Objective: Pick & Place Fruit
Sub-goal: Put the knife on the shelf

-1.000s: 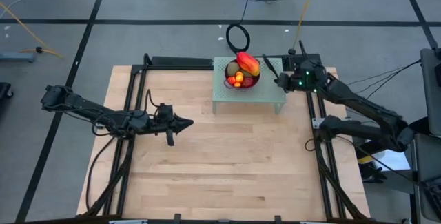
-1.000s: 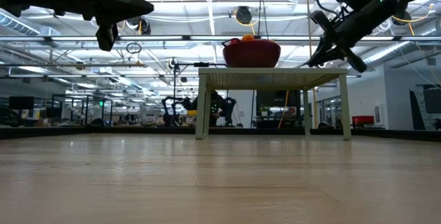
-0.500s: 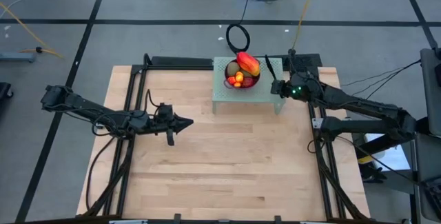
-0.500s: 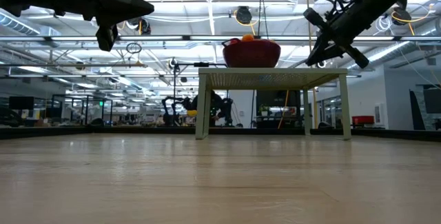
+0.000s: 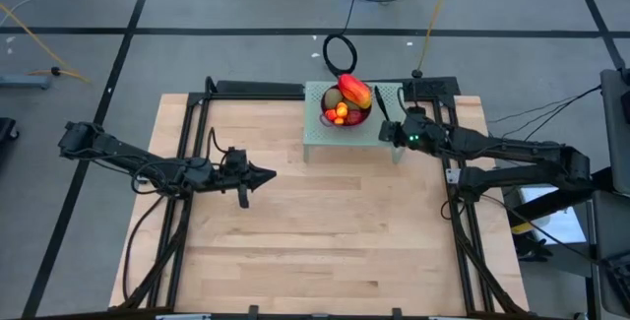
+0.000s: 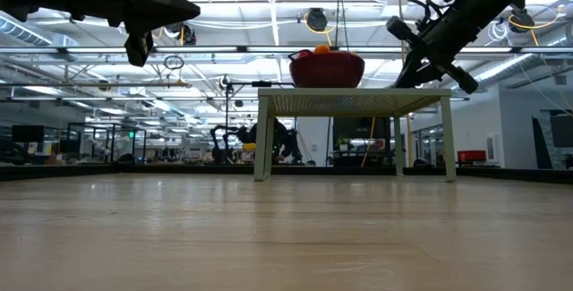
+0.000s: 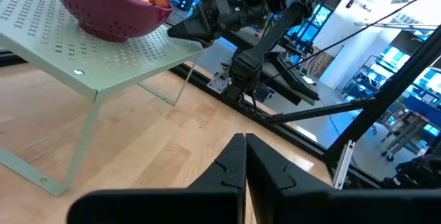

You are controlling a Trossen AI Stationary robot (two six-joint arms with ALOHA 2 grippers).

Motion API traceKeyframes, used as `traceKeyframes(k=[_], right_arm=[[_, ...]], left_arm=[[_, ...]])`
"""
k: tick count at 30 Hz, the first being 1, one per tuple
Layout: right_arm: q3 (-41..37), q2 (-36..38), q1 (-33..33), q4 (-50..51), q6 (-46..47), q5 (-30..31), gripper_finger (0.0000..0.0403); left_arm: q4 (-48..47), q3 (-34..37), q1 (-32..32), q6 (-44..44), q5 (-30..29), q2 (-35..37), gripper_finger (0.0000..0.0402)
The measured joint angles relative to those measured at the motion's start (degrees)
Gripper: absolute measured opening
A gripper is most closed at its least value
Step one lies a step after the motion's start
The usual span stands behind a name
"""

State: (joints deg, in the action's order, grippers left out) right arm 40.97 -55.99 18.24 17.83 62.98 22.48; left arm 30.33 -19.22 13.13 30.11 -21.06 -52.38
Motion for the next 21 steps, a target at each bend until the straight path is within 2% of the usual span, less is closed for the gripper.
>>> traceKeyframes(k=[6, 14, 21], right_arm=[[0.0, 0.02, 0.0, -2.1, -0.28, 0.0, 0.0013], [0.0, -0.57, 0.02, -2.13, -0.61, -0.13, 0.0052], [0.02, -2.65, 0.04, -3.36, -0.68, -1.69, 0.0076]], left_arm=[[0.0, 0.0, 0.0, 0.11, 0.44, 0.0, 0.0012], [0.34, 0.0, 0.02, 0.2, 1.2, 0.0, 0.0002], [1.12, 0.0, 0.02, 0.43, 2.05, 0.0, 0.0013]])
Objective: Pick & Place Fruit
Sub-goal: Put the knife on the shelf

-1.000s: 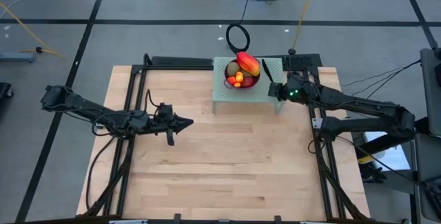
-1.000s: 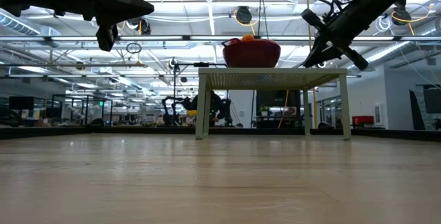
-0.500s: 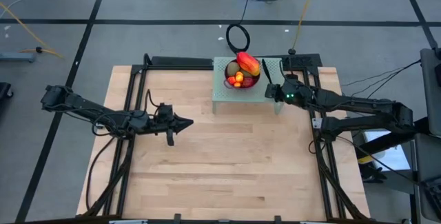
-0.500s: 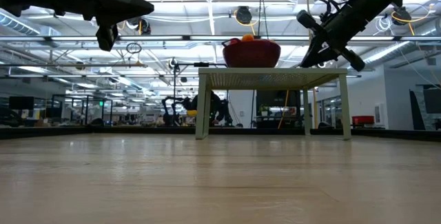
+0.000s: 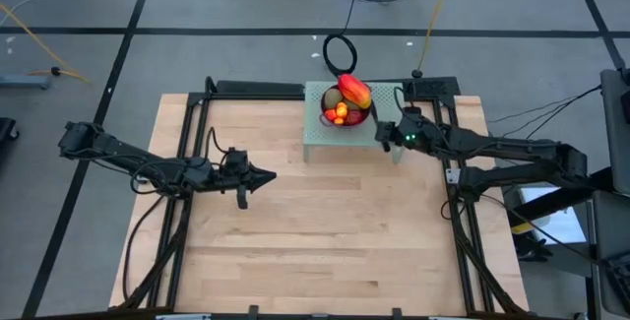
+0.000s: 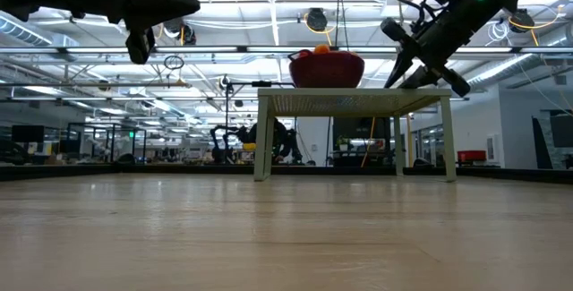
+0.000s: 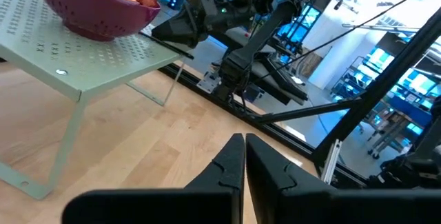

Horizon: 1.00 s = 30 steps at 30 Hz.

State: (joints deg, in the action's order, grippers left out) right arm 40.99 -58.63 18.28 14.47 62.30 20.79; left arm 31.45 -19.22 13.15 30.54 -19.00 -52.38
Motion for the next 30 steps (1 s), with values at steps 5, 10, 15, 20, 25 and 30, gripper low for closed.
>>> traceKeyframes(k=[5, 10, 15, 20, 25, 30], right_arm=[[0.0, 0.06, 0.05, -0.29, -0.92, 0.0, 0.0096], [0.0, 0.27, 0.55, -0.18, -2.15, 0.06, 0.0109], [0.0, 2.55, 1.29, 0.34, -5.34, 0.25, 0.0103], [0.0, 7.39, -0.73, 0.85, -9.85, -2.11, 0.0087], [0.0, 10.76, -6.77, 4.24, -12.52, -5.09, 0.0055], [0.0, 12.45, -12.61, 8.75, -14.31, -5.71, 0.0007]], left_arm=[[0.15, 0.0, 0.0, -0.14, 0.06, 0.0, 0.0002], [0.15, 0.0, 0.0, -0.17, 0.06, 0.0, 0.0013], [0.17, 0.0, 0.0, -0.05, 0.04, 0.0, 0.0016], [0.17, 0.02, 0.0, -0.08, 0.06, 0.0, 0.0003], [0.21, 0.02, 0.0, -0.04, 0.04, 0.0, 0.001], [0.26, 0.02, 0.0, 0.22, 0.04, 0.0, 0.0011]])
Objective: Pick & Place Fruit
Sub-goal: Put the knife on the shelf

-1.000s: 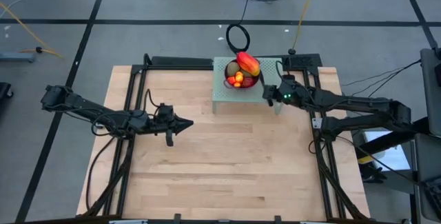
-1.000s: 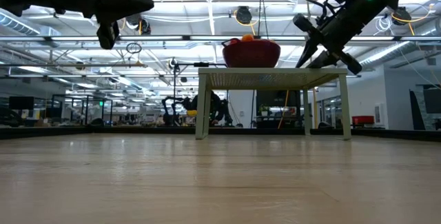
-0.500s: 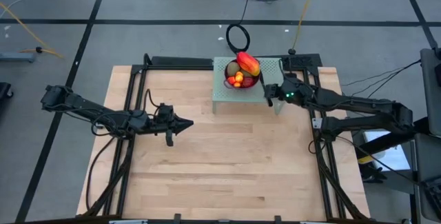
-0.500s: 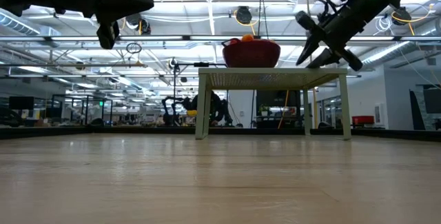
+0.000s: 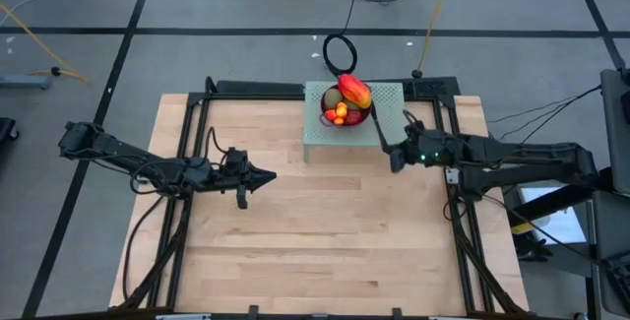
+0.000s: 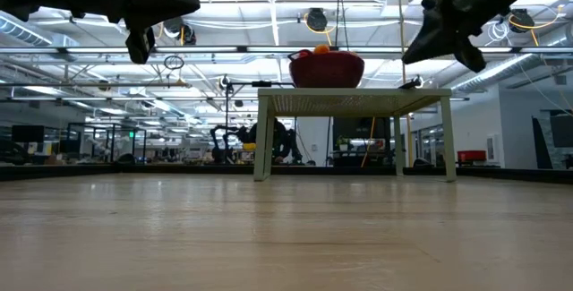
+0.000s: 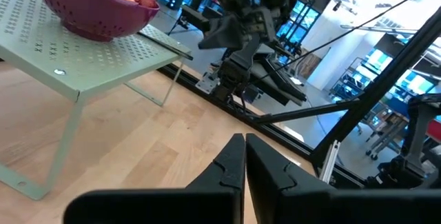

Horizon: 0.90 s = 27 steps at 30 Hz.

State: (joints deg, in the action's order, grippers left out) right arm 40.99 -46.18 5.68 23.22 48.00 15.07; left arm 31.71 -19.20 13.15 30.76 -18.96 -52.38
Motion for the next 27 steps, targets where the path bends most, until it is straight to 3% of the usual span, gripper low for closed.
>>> traceKeyframes(k=[13, 27], right_arm=[[0.0, -3.01, -2.74, 8.01, 0.27, -0.09, 0.0001], [0.0, -8.07, 0.87, 2.69, -4.33, 1.2, 0.0001]], left_arm=[[0.35, 0.0, 0.0, 0.46, -0.59, 0.0, 0.0011], [0.35, 0.02, 0.0, -0.26, -0.61, 0.0, 0.0015]])
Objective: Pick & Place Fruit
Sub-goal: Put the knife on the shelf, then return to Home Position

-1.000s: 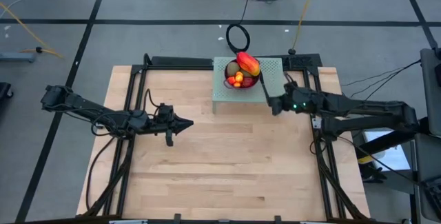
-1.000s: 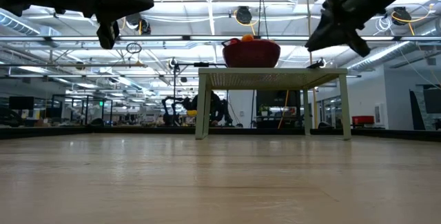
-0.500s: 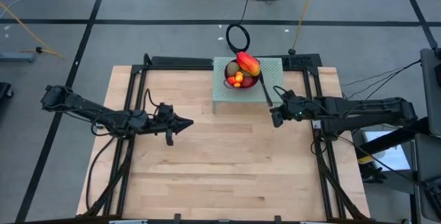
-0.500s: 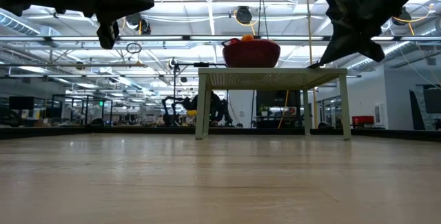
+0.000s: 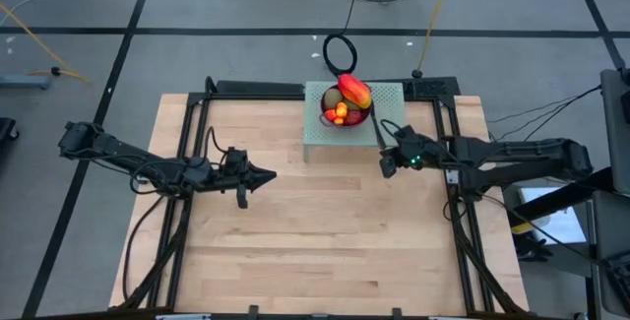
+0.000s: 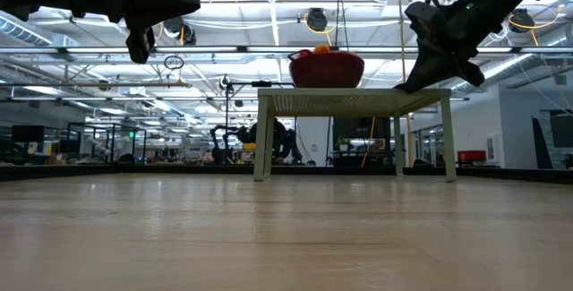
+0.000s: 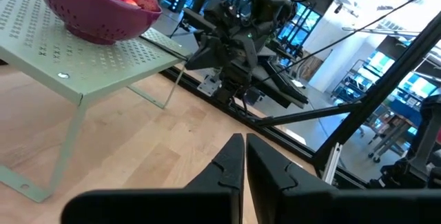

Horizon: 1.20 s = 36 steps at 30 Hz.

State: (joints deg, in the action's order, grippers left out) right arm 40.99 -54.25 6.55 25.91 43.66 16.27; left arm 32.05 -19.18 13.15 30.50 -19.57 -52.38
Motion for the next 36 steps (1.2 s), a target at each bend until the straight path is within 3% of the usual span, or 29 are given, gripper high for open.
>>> traceKeyframes(k=[5, 14, 20, 26, 36], right_arm=[[0.0, -0.01, 2.18, -0.26, -1.31, -0.09, 0.0], [0.0, -0.01, 3.63, -2.28, -1.96, -4.54, 0.0], [0.0, -0.01, 4.54, -4.26, -3.68, -4.32, 0.0], [0.02, -0.7, 6.09, -5.24, -4.44, -4.63, 0.0], [0.04, -0.5, 4.05, -7.65, -4.24, -5.93, 0.0]], left_arm=[[-0.02, 0.0, 0.0, -0.22, 0.0, 0.0, 0.0002], [-0.14, 0.0, 0.0, -0.28, 0.0, 0.0, 0.0015], [-0.15, 0.0, 0.0, -0.81, -0.02, 0.0, 0.0002], [-0.12, 0.0, 0.0, -0.5, -0.02, 0.0, 0.0016], [-0.11, 0.0, 0.25, -1.0, -0.06, 0.0, 0.0004]])
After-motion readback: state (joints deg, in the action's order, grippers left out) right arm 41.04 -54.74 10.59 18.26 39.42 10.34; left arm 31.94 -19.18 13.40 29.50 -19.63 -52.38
